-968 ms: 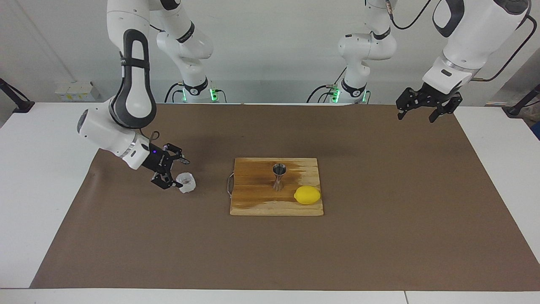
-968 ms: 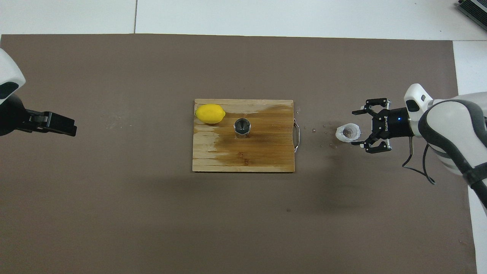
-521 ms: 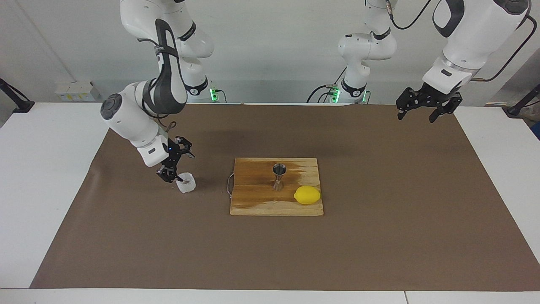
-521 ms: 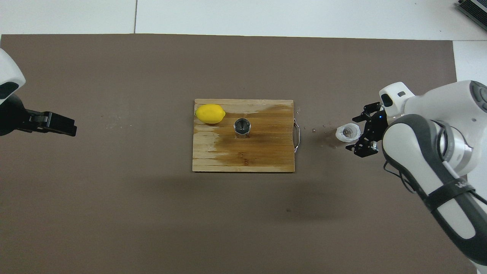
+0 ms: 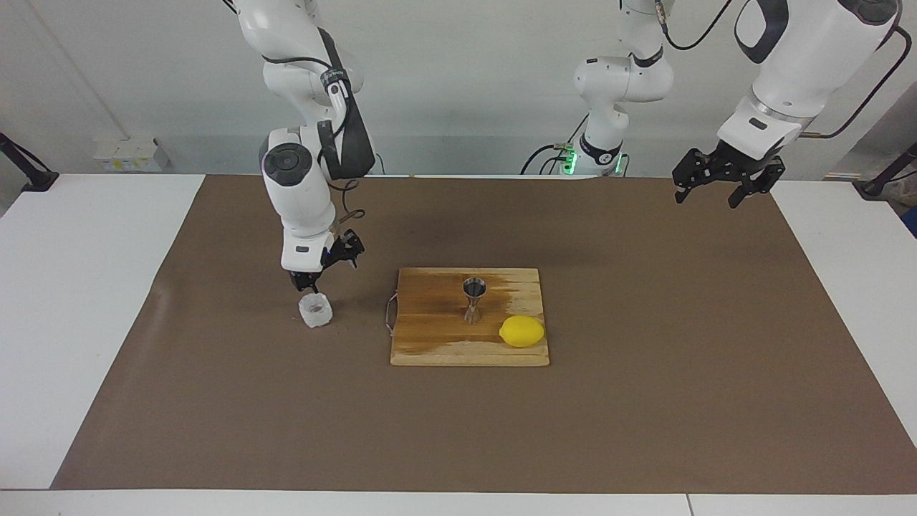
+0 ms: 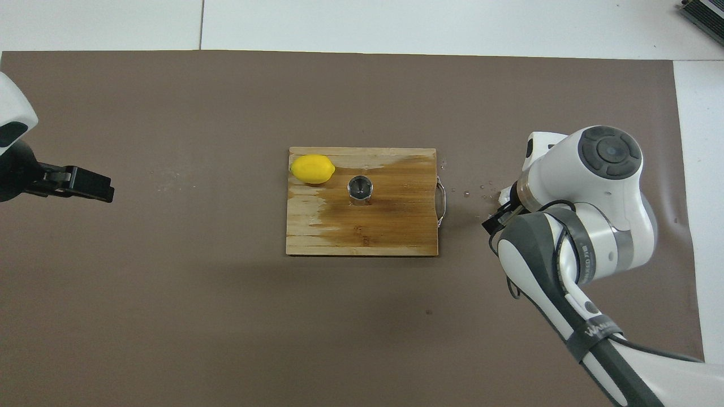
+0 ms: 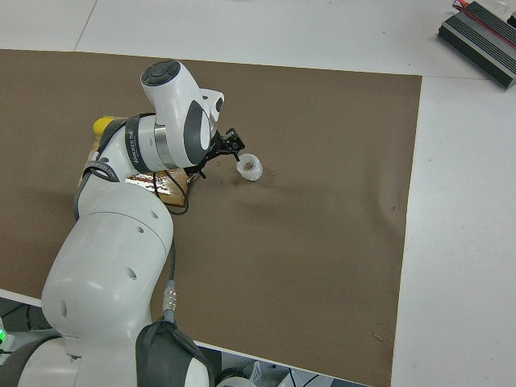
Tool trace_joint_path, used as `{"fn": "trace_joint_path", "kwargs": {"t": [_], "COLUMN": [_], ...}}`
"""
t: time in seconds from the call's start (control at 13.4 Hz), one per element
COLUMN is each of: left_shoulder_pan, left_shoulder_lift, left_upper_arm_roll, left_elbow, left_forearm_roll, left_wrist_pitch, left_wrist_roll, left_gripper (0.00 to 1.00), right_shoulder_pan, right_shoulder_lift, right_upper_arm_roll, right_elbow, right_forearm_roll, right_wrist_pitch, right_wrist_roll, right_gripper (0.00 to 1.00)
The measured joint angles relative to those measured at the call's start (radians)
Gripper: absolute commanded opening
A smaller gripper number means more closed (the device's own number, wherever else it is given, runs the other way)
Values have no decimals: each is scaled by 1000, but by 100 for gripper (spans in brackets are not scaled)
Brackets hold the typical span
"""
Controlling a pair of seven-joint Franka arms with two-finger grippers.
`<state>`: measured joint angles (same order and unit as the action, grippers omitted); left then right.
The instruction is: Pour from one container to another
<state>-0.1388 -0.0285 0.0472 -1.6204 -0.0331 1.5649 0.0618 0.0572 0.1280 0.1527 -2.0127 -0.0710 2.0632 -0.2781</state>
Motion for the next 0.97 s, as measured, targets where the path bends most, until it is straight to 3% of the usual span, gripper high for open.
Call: {"fn": "trace_joint_path", "kwargs": {"t": [0.37,0.6,0.74,0.97], "left_shoulder_pan": [0,0,0,0], "left_shoulder_lift": [0,0,0,0], "left_upper_arm_roll": [0,0,0,0], "left_elbow": [0,0,0,0], "left_forearm_roll": [0,0,0,0], "left_wrist_pitch": [0,0,0,0], "left_wrist_roll": [0,0,0,0], "left_gripper": [100,100,100,100], "right_shoulder_pan": [-12,-84,-116,-121], "right_shoulder_lift": [-105,-176,-173,-138], "right_upper_arm_roll": [-8,-13,-15,-15], "right_elbow": [85,248,363,416], "right_forearm_roll": [13,70,83,84], "right_wrist_pitch": [-134,-358,-498,-534], "right_wrist_roll": [466,494,493,493], "right_gripper": [100,100,100,100]}}
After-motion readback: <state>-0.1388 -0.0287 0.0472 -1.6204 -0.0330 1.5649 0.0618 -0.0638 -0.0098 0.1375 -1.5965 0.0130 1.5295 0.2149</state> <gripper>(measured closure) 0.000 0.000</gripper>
